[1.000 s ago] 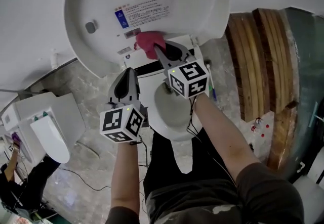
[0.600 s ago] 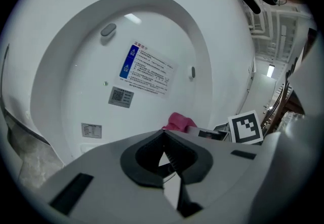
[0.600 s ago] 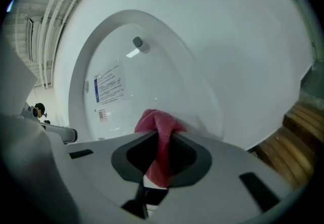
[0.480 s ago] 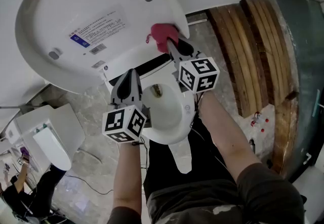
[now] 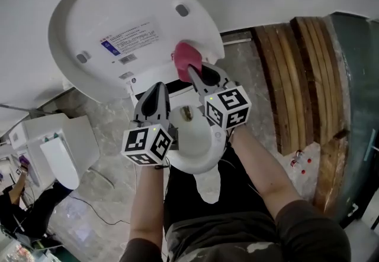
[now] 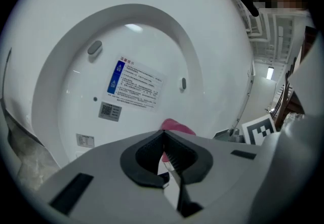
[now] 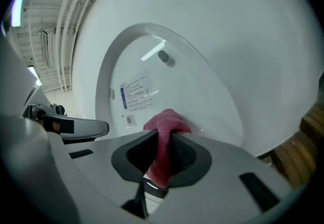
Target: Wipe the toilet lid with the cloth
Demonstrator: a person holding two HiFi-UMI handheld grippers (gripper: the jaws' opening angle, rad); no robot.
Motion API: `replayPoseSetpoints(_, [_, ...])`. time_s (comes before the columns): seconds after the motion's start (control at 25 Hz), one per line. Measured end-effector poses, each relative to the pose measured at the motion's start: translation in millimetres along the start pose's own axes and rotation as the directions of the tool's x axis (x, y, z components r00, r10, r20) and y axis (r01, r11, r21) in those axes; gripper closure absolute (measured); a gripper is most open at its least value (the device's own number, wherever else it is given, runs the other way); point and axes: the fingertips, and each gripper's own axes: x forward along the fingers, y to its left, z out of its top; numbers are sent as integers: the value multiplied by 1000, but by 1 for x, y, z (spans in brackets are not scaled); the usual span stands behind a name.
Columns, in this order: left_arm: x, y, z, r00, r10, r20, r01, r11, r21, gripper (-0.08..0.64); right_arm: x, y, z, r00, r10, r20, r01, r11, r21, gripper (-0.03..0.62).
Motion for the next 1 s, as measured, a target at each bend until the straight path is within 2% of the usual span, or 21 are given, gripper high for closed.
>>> replayPoseSetpoints(0.2, [-29, 38, 25, 993, 85, 78, -86, 996, 4, 552, 15, 49, 13, 996, 87, -4, -87, 993, -76, 543])
replayPoseSetpoints(0.36, [-61, 76, 50, 984, 70, 166, -73, 997, 11, 552, 34, 80, 17, 997, 71, 13, -70, 995, -65, 543])
replayPoseSetpoints(0.52, [-91, 120, 71, 981, 22, 192, -24, 1000, 8, 552, 52, 111, 17, 999, 24, 22, -23, 998, -54, 543])
replayPoseSetpoints(0.76, [-114, 177, 104, 980, -40, 197, 27, 997, 72, 548, 72, 142, 19, 998, -56, 38, 58, 997, -53, 543])
replayPoseSetpoints(0.88, [-108, 187, 113, 978, -133, 158, 115, 987, 116, 500, 71, 149, 24, 993, -103, 52, 105, 994, -29, 543])
replayPoseSetpoints(1.0, [-94, 184, 117, 963, -254, 92, 236, 956, 174, 443, 69, 159, 29, 990, -128, 59, 130, 991, -22, 543])
